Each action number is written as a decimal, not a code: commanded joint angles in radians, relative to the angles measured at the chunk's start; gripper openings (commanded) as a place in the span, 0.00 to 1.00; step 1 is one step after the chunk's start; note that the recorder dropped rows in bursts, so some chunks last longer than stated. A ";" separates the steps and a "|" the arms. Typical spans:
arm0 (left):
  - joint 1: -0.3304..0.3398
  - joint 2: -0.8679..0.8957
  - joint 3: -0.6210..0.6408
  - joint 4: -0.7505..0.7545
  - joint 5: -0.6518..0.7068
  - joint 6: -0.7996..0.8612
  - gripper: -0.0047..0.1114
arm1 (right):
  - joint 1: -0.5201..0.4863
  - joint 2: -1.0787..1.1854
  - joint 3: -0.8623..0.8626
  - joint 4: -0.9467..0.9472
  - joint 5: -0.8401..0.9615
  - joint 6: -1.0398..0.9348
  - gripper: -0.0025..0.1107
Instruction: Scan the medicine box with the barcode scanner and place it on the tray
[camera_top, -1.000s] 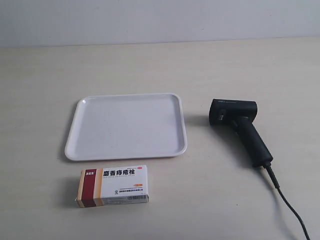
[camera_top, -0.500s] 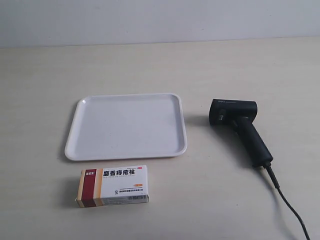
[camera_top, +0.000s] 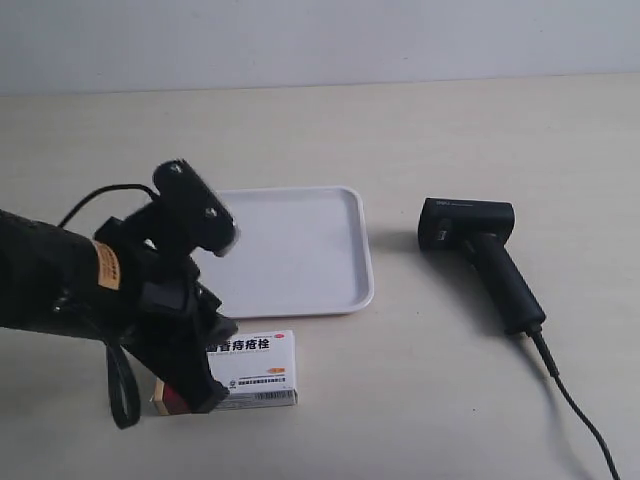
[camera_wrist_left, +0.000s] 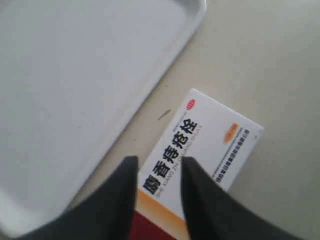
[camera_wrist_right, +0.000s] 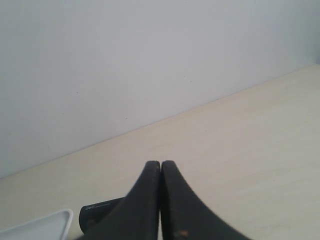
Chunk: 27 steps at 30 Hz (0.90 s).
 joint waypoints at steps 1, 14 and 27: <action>-0.027 0.100 -0.019 -0.001 -0.001 0.075 0.77 | -0.006 -0.006 0.004 -0.004 0.002 0.001 0.02; -0.027 0.272 -0.021 -0.430 -0.055 0.654 0.57 | -0.006 -0.006 0.004 -0.004 0.004 0.001 0.02; 0.046 0.064 -0.138 -0.069 0.017 0.676 0.04 | -0.004 0.215 -0.068 0.596 -0.002 -0.499 0.02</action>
